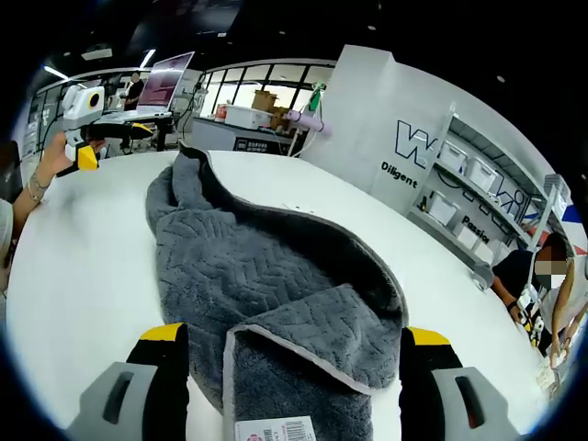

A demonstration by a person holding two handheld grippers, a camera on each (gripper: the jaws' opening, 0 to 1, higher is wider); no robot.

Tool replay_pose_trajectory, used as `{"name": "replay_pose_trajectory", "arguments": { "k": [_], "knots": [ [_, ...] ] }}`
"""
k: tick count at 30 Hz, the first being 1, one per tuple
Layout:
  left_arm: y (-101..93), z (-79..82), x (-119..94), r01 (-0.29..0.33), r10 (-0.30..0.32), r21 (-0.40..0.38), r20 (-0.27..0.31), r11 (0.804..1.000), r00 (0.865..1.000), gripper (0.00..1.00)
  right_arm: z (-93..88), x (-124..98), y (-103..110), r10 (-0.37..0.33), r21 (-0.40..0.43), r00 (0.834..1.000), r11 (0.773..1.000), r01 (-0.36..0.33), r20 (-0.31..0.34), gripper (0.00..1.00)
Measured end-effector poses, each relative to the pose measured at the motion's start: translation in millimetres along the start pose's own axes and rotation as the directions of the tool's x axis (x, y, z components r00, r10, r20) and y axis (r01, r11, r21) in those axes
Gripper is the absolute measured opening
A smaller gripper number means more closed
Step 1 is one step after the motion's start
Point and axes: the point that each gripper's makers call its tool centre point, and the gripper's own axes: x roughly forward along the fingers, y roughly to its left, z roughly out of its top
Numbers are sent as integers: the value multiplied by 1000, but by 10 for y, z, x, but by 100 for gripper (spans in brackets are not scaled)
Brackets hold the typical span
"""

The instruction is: Fold the towel on the table until its edges align and the towel forms a compact rectangular stack.

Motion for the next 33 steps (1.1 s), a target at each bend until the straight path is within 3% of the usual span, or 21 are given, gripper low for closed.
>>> {"name": "replay_pose_trajectory", "arguments": {
  "k": [9,18,22,30,33],
  "knots": [
    [-35,-41,32,23,-23,-9,-16,1000,1000,99,20,-123,136,39,-44,999,998,-40,-20,99],
    [-49,-47,34,24,-24,-6,-22,1000,999,99,-111,8,383,129,-49,990,990,-132,-62,61],
    [-55,-59,39,25,-25,-2,-29,1000,999,99,-64,127,409,150,14,989,989,-150,-2,42],
    [-77,-63,44,29,-28,10,-35,1000,999,99,-40,44,404,139,19,990,990,-139,-9,25],
    [-61,-71,43,23,-23,8,-37,1000,999,99,-27,37,484,170,46,985,984,-170,-7,21]
  ]
}}
